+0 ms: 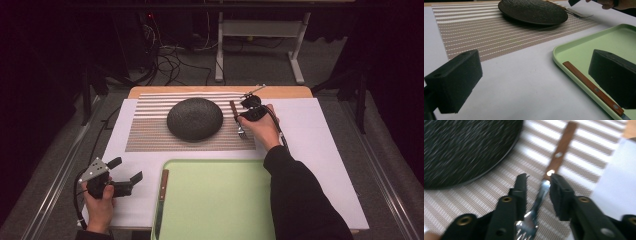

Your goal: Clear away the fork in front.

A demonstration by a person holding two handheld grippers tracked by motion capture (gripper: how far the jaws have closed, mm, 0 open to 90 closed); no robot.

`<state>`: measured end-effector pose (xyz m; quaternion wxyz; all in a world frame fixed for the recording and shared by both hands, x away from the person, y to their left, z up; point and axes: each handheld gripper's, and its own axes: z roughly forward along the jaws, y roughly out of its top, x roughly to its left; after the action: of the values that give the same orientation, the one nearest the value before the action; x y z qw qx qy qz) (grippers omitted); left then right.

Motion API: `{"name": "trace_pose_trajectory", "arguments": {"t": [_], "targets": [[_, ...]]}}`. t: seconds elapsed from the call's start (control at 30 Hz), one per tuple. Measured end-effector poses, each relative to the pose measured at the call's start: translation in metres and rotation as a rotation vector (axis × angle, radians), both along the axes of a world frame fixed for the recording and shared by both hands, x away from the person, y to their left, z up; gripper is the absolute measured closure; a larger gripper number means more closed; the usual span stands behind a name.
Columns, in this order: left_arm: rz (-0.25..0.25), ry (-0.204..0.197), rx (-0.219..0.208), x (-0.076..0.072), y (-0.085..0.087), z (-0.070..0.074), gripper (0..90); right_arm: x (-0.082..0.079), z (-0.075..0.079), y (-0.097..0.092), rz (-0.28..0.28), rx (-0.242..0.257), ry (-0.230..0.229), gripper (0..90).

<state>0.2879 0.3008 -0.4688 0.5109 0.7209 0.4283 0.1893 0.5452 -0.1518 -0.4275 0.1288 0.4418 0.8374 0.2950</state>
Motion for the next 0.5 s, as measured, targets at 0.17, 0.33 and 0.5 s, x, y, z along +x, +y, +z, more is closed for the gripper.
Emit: {"name": "trace_pose_trajectory", "arguments": {"t": [0.17,0.33,0.5], "targets": [[-0.002,-0.001,-0.004,0.000,0.001,0.000,0.0,0.014,0.001,0.003,-0.053,-0.013,0.031,64.3],[-0.004,-0.002,-0.009,0.000,0.001,0.000,0.0,0.025,-0.002,0.008,-0.082,-0.031,0.057,66.6],[-0.005,-0.003,-0.012,0.000,0.001,0.000,0.0,0.031,-0.007,0.014,-0.091,-0.057,0.079,68.2]]}}
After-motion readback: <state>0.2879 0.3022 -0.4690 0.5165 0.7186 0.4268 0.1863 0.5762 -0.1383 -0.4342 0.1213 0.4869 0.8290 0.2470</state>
